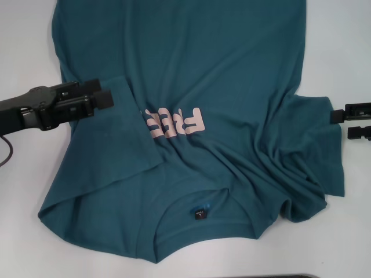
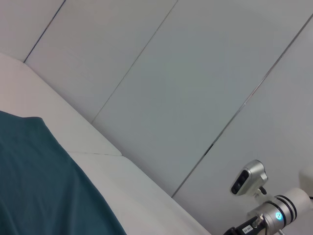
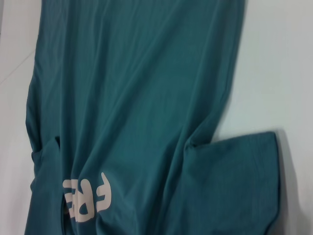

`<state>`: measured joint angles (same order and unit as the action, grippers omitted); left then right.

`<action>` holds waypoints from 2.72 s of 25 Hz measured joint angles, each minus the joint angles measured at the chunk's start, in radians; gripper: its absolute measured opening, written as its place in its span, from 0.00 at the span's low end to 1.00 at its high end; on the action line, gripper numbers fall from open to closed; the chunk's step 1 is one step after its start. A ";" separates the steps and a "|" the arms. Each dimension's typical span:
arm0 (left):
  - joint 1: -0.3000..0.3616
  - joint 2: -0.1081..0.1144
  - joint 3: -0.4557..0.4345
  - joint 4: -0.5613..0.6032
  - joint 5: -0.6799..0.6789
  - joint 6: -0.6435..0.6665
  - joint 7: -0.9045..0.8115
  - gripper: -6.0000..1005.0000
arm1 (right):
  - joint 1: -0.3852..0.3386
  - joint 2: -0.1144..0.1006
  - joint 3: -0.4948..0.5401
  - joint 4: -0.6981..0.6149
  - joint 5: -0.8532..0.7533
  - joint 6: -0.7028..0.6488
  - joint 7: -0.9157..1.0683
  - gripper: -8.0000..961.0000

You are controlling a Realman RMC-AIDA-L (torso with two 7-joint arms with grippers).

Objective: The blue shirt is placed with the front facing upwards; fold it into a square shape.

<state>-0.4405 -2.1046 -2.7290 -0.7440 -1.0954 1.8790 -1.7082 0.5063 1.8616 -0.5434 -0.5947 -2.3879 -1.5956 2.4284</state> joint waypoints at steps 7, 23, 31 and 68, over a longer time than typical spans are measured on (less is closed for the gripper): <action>0.002 0.000 0.000 -0.001 0.000 -0.002 0.001 0.78 | 0.015 0.010 -0.016 0.015 -0.001 0.030 -0.002 0.93; 0.003 -0.001 0.000 0.000 0.000 -0.019 0.001 0.78 | 0.030 0.026 -0.038 0.029 -0.002 0.057 0.006 0.93; 0.003 -0.004 0.000 0.000 0.000 -0.017 0.001 0.78 | 0.042 0.046 -0.028 0.028 0.006 0.070 -0.007 0.93; 0.034 0.003 0.000 -0.003 -0.024 -0.008 -0.028 0.78 | 0.010 -0.017 0.008 -0.104 0.001 0.038 0.062 0.03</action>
<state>-0.4064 -2.1013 -2.7290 -0.7468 -1.1198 1.8715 -1.7365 0.5159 1.8443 -0.5351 -0.6986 -2.3871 -1.5580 2.4907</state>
